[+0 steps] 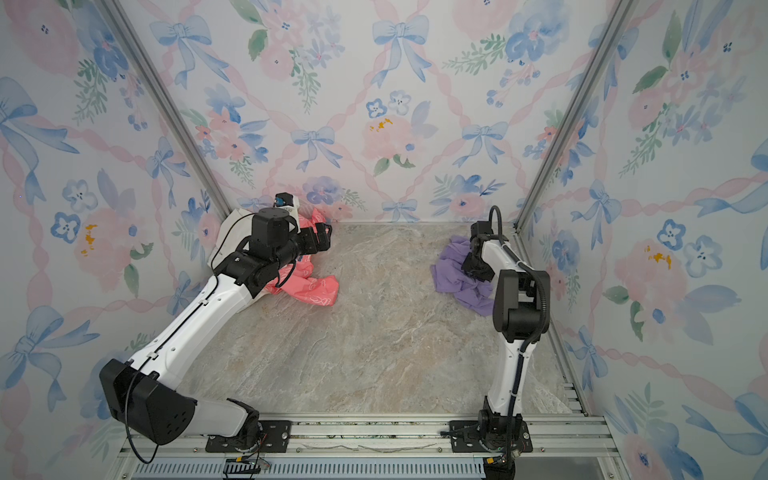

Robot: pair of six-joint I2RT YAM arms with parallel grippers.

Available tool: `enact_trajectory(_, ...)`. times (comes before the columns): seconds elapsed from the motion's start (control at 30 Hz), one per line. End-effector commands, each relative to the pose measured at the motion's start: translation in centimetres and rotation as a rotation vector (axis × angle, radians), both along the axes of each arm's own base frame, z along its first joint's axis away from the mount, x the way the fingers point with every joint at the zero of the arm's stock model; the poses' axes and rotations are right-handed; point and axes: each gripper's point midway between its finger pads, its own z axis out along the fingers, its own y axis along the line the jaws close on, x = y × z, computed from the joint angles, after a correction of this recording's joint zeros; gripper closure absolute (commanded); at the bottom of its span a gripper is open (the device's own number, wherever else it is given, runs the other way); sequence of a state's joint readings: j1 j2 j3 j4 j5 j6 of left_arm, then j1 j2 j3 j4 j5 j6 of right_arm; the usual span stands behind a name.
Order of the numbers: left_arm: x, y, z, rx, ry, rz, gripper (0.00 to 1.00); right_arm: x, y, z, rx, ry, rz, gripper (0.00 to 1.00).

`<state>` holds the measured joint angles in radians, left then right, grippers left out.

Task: Pick out a specific cloth from the pile
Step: 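Drag the purple shirt farther from the pile with the right gripper, then open the right gripper and release the purple shirt on the table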

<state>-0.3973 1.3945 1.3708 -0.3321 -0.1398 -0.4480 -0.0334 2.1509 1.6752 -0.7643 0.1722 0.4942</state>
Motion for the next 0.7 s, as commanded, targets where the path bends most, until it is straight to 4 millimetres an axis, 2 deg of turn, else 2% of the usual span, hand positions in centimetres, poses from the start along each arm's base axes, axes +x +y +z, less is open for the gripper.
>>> enact_trajectory(0.0, -0.1, 1.9, 0.2, 0.03, -0.048, 0.068, 0.02, -0.6, 0.5, 0.7, 0.052, 0.038, -0.003, 0.54)
enact_trajectory(0.1, -0.1, 2.9, -0.9, 0.053, -0.058, 0.106, 0.02, 0.4, 1.0, 2.5, 0.08, -0.03, 0.013, 0.32)
enact_trajectory(0.2, -0.2, 4.6, -2.0, 0.063, -0.076, 0.16, 0.02, 1.3, 1.3, 5.5, 0.092, -0.123, 0.03, 0.19)
enact_trajectory(0.33, -0.6, 6.9, -2.9, 0.051, -0.114, 0.228, 0.02, 1.6, 1.6, 10.5, 0.089, -0.254, 0.061, 0.02)
enact_trajectory(0.6, -2.1, 10.7, -5.1, 0.094, -0.203, 0.351, 0.02, -0.8, 2.1, 19.8, 0.017, -0.492, 0.149, 0.03)
enact_trajectory(0.63, -2.4, 11.3, -5.7, 0.098, -0.213, 0.373, 0.02, -1.4, 2.2, 21.4, -0.003, -0.551, 0.162, 0.03)
enact_trajectory(0.67, -2.7, 11.9, -6.2, 0.095, -0.22, 0.394, 0.02, -2.2, 2.1, 22.1, -0.022, -0.588, 0.165, 0.03)
